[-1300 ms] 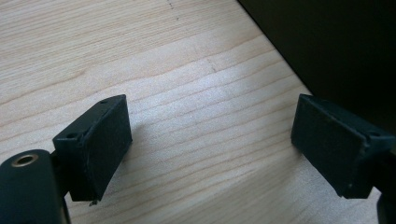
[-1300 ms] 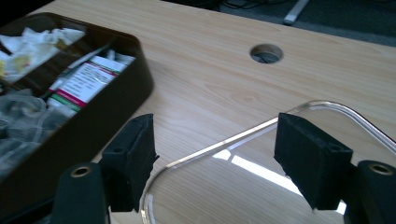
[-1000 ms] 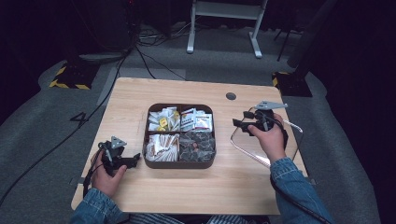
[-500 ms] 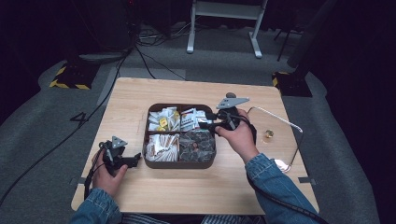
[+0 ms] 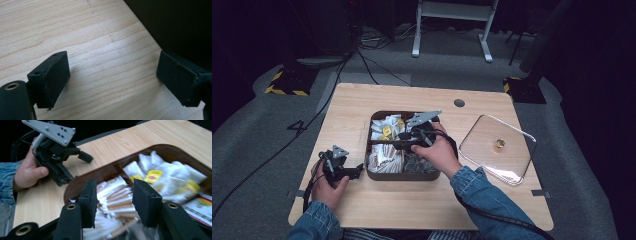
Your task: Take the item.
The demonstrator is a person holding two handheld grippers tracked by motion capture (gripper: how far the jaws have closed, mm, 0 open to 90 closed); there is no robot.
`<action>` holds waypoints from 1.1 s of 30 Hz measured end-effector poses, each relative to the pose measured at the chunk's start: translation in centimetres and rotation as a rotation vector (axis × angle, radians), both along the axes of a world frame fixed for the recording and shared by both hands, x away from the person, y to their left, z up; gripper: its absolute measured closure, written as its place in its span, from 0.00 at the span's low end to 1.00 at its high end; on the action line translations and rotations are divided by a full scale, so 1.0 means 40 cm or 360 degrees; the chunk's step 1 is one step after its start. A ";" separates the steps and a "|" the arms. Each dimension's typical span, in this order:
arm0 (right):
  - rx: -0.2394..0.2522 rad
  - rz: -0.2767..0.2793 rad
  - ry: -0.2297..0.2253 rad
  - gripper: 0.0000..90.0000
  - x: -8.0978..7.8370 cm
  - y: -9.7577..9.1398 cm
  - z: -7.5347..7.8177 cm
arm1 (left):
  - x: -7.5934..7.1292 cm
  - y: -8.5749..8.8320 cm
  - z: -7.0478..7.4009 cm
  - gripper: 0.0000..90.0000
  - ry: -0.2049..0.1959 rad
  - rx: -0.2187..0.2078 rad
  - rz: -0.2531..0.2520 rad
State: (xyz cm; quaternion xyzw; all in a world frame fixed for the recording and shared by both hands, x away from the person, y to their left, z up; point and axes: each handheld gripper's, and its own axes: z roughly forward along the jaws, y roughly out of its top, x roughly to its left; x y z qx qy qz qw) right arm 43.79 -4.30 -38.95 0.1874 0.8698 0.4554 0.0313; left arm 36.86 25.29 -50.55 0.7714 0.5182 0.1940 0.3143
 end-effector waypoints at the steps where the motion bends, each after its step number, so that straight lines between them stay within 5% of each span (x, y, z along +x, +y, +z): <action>1: -0.0009 0.0009 0.0000 0.62 -0.001 0.012 -0.004 | 0.001 -0.001 0.000 0.13 -0.0001 0.0003 0.0003; 10: -0.0037 0.0062 -0.0051 0.62 -0.002 0.089 -0.038 | 0.002 -0.002 0.000 0.13 0.0001 0.0003 0.0004; 23: -0.0159 0.0126 0.0016 0.60 0.013 0.159 -0.086 | 0.002 -0.002 0.000 0.13 0.0001 0.0003 0.0004; 33: -0.0177 0.0119 0.0050 0.60 0.023 0.185 -0.122 | 0.002 -0.002 0.000 0.13 0.0001 0.0003 0.0004</action>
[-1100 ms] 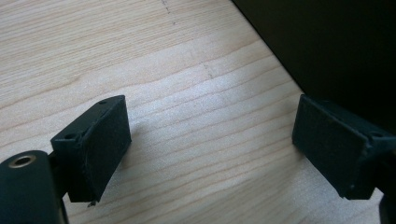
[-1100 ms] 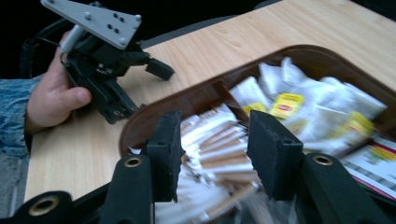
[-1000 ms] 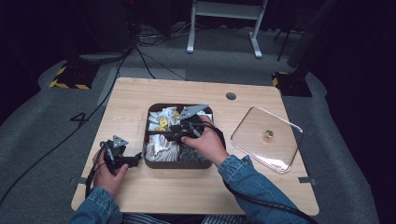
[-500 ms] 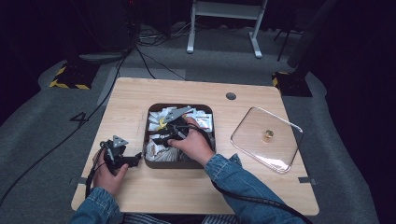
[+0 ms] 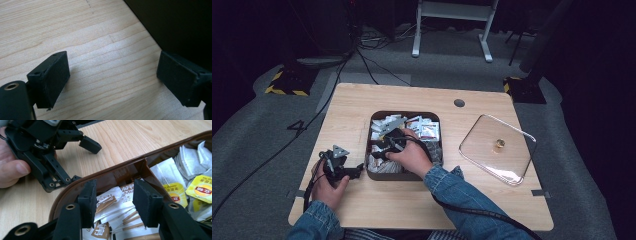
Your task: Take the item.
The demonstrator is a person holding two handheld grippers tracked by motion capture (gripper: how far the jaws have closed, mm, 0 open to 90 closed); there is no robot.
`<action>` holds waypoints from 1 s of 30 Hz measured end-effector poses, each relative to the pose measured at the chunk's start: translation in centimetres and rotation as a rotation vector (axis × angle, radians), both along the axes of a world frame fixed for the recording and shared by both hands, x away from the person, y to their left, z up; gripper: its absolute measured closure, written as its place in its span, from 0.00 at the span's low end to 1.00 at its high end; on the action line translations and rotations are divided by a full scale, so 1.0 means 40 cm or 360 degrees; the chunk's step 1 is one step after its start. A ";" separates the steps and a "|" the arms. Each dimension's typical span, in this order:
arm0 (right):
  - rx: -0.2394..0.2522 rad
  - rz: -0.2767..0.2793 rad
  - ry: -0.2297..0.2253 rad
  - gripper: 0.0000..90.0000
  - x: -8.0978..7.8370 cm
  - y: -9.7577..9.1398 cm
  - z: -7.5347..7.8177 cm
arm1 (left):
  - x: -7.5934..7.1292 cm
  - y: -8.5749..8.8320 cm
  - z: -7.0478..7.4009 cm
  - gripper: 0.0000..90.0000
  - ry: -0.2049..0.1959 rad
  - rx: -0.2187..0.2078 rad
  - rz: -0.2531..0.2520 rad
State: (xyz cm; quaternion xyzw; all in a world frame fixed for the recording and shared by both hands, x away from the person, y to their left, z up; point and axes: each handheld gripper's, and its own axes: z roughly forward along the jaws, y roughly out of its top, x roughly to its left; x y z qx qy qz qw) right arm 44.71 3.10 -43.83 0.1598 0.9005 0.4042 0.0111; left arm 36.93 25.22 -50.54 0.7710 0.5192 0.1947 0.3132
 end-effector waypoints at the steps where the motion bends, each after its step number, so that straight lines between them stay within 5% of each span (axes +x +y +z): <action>1: 0.0000 0.0000 0.0000 0.60 0.000 0.000 0.000 | 0.000 0.000 0.000 0.13 0.0000 0.0000 0.0000; 18: -0.0093 0.0037 0.0040 0.63 -0.001 0.038 -0.051 | 0.000 0.000 0.000 0.13 0.0000 0.0000 0.0000; 30: -0.0138 0.0048 -0.0011 0.79 -0.017 0.038 -0.051 | 0.000 0.000 0.000 0.13 0.0000 0.0000 -0.0001</action>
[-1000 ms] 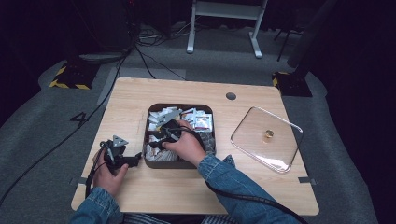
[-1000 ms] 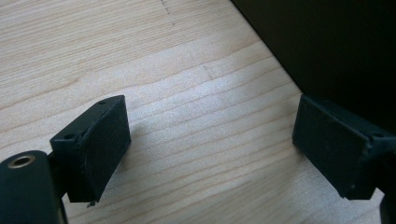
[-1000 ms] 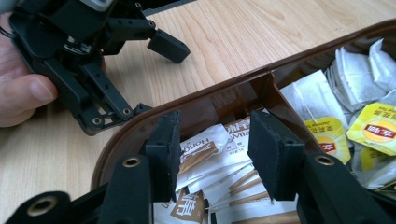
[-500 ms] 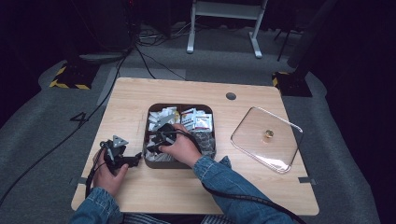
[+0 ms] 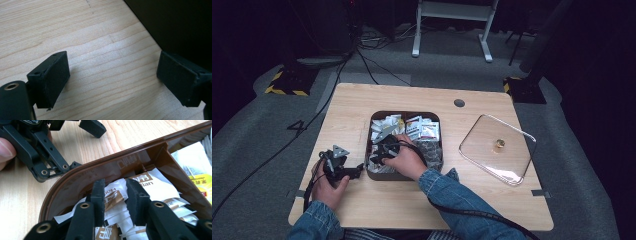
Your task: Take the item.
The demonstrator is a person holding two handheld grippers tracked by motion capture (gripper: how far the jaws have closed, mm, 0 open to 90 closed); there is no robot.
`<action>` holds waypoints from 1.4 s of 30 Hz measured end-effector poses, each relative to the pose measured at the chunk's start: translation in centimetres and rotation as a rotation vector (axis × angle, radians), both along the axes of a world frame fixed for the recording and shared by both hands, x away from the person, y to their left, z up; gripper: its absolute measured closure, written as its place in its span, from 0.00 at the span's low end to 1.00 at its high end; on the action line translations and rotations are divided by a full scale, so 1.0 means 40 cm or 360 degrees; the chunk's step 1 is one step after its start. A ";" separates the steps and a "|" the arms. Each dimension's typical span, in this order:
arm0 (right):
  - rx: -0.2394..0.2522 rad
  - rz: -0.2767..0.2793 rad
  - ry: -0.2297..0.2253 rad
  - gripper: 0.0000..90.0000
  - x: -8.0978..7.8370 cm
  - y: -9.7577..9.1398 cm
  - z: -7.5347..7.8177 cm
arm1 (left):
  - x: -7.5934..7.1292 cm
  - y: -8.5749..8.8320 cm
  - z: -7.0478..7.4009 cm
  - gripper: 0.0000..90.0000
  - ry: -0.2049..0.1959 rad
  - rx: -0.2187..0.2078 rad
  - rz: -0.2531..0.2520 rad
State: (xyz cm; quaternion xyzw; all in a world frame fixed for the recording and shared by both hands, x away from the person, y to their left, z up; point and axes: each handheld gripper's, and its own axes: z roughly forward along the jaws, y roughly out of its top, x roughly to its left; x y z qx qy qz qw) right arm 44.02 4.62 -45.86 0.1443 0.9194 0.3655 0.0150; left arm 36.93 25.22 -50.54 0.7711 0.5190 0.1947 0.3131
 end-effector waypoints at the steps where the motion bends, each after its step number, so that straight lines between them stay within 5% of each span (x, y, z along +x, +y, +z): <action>1: -0.0018 -0.0003 -0.0012 0.86 -0.002 0.000 0.004 | 0.000 0.000 0.000 0.13 0.0000 0.0000 0.0000; 9: -0.0025 -0.0009 -0.0039 0.94 -0.008 -0.001 0.010 | 0.000 0.000 0.000 0.13 0.0000 0.0000 0.0000; 25: 0.0118 -0.0053 -0.0091 0.96 -0.014 -0.044 0.081 | 0.000 0.000 0.000 0.13 0.0001 0.0000 0.0000; 42: 0.0304 -0.0189 -0.0172 0.96 -0.053 -0.207 0.191 | -0.001 0.002 0.000 0.13 -0.0002 -0.0006 -0.0006</action>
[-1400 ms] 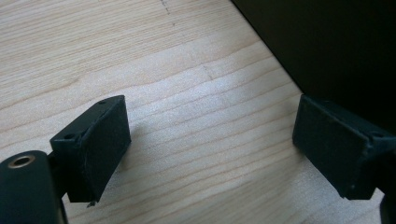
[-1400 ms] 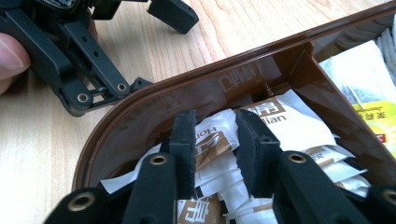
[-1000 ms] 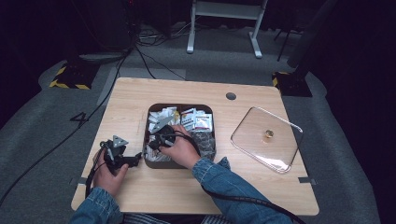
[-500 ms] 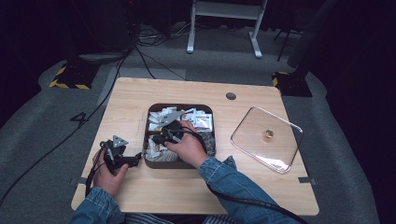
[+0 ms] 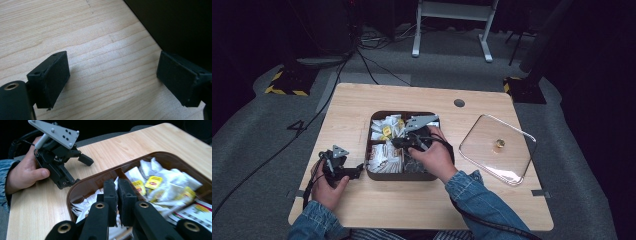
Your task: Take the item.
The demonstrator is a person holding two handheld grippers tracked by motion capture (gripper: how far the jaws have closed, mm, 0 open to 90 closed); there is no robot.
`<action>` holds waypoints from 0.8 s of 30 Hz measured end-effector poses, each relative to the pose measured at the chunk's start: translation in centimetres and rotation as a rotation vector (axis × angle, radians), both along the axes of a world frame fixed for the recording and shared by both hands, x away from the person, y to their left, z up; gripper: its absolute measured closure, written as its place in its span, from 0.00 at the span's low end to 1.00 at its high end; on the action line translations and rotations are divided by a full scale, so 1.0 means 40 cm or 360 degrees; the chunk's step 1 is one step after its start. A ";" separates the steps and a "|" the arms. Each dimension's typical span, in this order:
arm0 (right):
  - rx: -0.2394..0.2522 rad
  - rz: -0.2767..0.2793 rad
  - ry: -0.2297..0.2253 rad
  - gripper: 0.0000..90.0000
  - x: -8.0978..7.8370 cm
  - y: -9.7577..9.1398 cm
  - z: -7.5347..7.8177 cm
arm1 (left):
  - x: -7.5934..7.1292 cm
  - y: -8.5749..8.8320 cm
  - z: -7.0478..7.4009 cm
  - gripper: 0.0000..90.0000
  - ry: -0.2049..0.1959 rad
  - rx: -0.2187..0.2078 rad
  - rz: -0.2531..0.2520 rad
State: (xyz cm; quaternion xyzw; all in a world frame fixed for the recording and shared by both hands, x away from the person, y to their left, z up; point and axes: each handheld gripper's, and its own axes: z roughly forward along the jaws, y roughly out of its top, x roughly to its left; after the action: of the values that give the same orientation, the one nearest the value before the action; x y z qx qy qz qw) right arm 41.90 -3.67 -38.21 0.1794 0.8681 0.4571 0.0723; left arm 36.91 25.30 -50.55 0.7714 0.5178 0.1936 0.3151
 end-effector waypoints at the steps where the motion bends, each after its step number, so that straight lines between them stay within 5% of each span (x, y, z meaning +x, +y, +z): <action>1: 0.0006 -0.0008 -0.0005 0.96 -0.002 -0.009 0.003 | 0.000 0.000 0.000 0.13 0.0000 0.0000 0.0000; 24: 0.0060 -0.0319 -0.0003 0.96 -0.040 -0.295 0.045 | -0.003 0.002 0.000 0.13 0.0002 -0.0001 -0.0002</action>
State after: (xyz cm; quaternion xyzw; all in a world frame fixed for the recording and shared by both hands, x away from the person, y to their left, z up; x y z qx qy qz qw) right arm 40.31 -15.49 -36.42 0.2663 0.8370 0.4640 0.1153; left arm 36.81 25.40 -50.53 0.7718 0.5176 0.1926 0.3152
